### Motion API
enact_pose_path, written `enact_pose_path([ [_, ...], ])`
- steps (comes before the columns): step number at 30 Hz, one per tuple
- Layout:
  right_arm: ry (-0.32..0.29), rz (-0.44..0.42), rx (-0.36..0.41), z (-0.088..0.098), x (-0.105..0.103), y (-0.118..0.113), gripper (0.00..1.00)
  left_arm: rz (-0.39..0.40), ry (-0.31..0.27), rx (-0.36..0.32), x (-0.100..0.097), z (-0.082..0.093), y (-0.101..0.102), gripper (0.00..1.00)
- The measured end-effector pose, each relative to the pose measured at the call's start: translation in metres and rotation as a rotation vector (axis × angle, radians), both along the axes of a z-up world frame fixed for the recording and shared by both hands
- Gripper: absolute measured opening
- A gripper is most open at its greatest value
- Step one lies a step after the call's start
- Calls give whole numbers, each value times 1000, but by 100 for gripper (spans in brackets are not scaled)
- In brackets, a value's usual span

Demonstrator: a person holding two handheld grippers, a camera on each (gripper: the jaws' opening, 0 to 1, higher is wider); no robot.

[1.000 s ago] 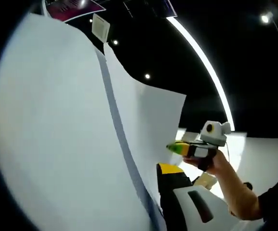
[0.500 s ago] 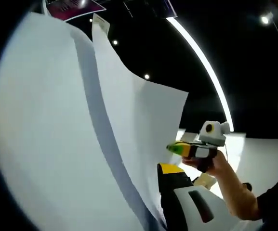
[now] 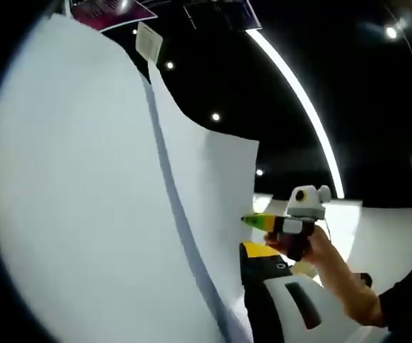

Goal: Organize the stack of printing papers by aligning and flattening the scattered papers on the table

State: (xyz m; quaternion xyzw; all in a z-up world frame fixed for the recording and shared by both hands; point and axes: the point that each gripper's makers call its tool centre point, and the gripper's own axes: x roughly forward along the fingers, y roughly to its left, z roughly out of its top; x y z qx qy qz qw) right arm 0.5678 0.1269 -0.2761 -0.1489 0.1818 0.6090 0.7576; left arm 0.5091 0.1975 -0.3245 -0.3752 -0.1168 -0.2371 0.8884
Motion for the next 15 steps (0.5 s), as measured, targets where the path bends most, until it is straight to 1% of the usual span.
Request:
enact_pose_path([
  [3, 22, 26, 2, -2, -7, 2, 0, -1, 0, 2, 0, 0, -1, 25],
  [10, 19, 66, -21, -4, -15, 4, 0, -3, -1, 5, 0, 1, -2, 27],
  [11, 11, 69, -25, -4, -15, 4, 0, -3, -1, 5, 0, 1, -2, 27],
  [13, -23, 67, -34, -2, -12, 3, 0, -2, -2, 7, -1, 1, -2, 27],
  [15, -39, 72, -44, 2, -10, 1, 0, -2, -2, 8, -1, 1, -2, 27],
])
